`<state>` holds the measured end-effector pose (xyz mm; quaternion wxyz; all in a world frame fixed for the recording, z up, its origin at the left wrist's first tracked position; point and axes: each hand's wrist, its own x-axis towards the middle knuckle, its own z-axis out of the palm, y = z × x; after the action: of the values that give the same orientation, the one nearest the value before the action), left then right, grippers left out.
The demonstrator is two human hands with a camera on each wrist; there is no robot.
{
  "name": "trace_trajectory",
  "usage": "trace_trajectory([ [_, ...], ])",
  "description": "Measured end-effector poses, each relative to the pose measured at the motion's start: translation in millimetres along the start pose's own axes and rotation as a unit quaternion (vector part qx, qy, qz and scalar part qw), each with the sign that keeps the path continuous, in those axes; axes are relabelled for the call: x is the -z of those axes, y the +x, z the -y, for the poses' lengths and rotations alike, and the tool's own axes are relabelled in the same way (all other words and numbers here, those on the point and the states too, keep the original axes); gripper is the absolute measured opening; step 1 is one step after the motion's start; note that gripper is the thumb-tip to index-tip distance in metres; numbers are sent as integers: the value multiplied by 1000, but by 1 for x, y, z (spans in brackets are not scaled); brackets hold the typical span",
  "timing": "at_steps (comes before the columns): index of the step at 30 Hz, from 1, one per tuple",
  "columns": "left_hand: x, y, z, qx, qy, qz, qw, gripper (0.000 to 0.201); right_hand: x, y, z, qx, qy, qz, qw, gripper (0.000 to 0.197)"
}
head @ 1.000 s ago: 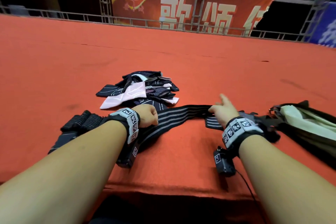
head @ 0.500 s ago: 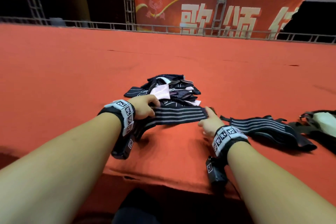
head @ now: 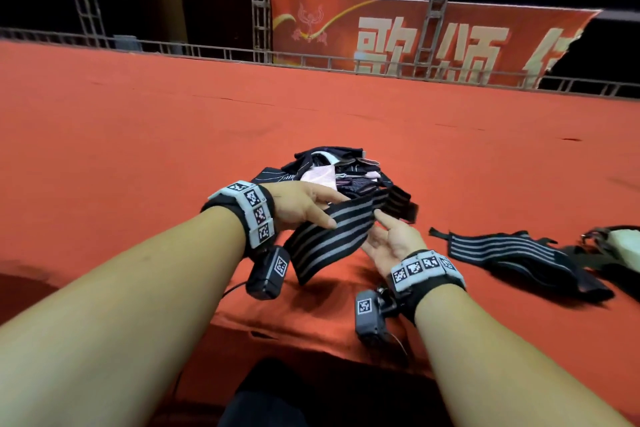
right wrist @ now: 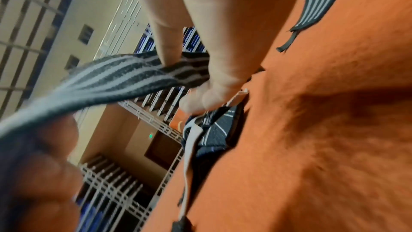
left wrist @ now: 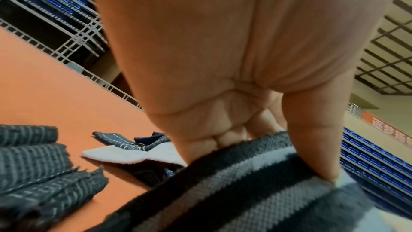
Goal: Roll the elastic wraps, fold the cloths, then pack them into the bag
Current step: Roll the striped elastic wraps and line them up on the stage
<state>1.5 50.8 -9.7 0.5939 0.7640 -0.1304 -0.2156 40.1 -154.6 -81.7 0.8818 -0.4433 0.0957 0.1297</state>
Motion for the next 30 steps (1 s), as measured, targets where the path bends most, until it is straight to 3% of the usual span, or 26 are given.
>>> trace_trajectory([
  [3, -4, 6, -3, 19, 50, 1, 999, 34, 9, -9, 22, 31, 100, -41, 994, 14],
  [5, -6, 10, -3, 27, 107, -40, 993, 25, 21, -13, 36, 56, 132, -68, 987, 16],
  [8, -8, 22, -1, 22, 251, -109, 962, 13, 39, -22, 55, 85, 144, -97, 981, 12],
  [11, -20, 35, 0, 24, 289, -104, 952, 15, 63, -32, 68, 71, 143, -100, 982, 28],
  [13, -33, 42, 2, 21, 288, -63, 955, 16, 78, -36, 70, 30, 84, -107, 990, 41],
  [15, -45, 49, 3, 22, 282, -38, 958, 19, 91, -41, 63, -21, -41, -126, 991, 34],
  [17, -54, 54, 4, 13, 249, -32, 968, 20, 100, -48, 53, -68, -168, -126, 975, 31],
  [20, -64, 60, 4, -26, 155, -14, 988, 23, 105, -55, 38, -129, -255, -73, 955, 51],
  [23, -71, 61, 1, -29, 42, 37, 998, 25, 103, -52, 31, -132, -199, -19, 971, 61],
  [27, -65, 57, 0, 20, 19, 118, 993, 26, 93, -36, 34, -37, 14, -7, 999, 46],
  [30, -55, 55, 1, 43, 64, 74, 994, 31, 89, -25, 47, 62, 123, -53, 989, 47],
])
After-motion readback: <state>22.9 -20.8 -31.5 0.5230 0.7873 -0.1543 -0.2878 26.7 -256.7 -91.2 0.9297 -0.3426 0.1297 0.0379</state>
